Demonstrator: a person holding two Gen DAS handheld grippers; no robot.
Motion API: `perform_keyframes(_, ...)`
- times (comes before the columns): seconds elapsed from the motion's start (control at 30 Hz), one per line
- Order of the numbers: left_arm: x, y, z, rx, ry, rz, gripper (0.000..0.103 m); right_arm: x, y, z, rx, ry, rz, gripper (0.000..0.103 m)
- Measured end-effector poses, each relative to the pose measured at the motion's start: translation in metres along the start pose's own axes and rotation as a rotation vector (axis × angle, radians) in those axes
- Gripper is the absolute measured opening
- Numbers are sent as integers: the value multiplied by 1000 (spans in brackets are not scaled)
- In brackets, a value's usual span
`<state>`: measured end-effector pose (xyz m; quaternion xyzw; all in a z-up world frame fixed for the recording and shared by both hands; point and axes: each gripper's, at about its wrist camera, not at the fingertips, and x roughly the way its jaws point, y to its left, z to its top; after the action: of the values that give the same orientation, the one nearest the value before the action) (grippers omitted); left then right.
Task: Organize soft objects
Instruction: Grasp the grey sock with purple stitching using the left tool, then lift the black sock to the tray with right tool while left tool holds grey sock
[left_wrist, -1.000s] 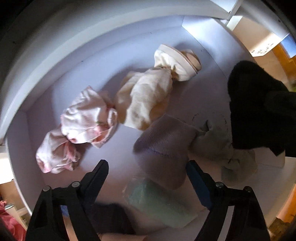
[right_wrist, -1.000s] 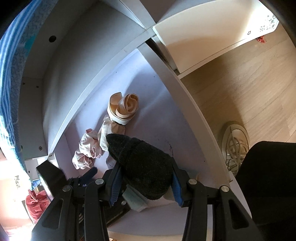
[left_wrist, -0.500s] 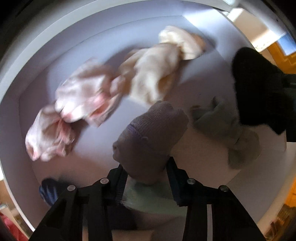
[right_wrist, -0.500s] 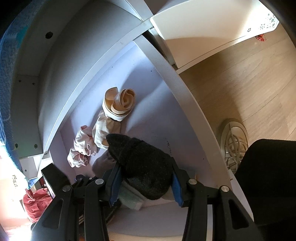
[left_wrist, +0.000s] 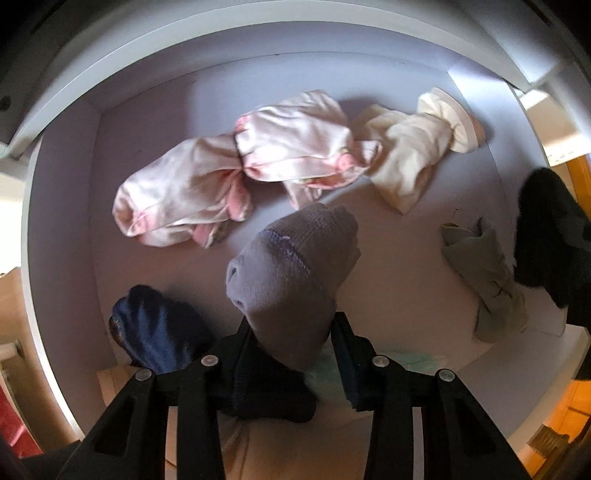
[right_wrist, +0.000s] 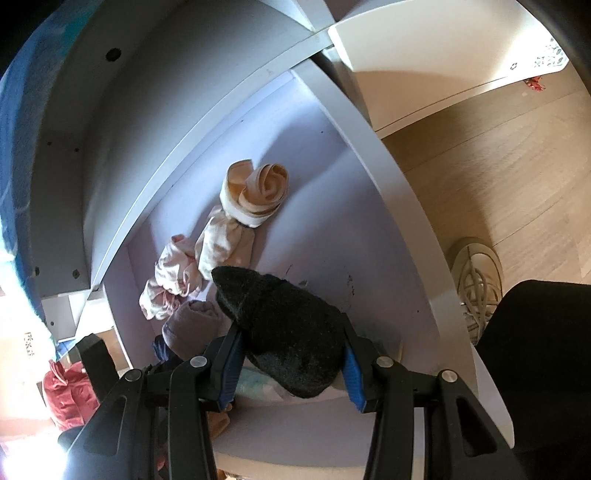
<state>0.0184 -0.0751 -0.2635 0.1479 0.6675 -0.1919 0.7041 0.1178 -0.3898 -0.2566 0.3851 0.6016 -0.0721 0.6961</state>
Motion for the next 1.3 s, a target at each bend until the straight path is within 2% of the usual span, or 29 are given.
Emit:
perform_keyframes(0.3, 8, 6, -3, -49, 11, -20, 41, -22, 9, -15, -62, 0, 15, 46)
perform_keyframes(0.57, 21, 8, 4, -45, 16, -28, 41, -55, 22, -30, -82, 10, 88, 46)
perform_keyframes(0.8, 45, 15, 9, -54, 21, -42, 41, -118, 48, -27, -146, -76, 116, 46)
perform_keyframes(1.07, 56, 19, 14, -64, 28, -63, 41, -203, 107, -10, -263, -223, 138, 46)
perform_keyframes(1.3, 62, 20, 17, -61, 30, -63, 41, -240, 163, 6, -349, -267, 144, 46)
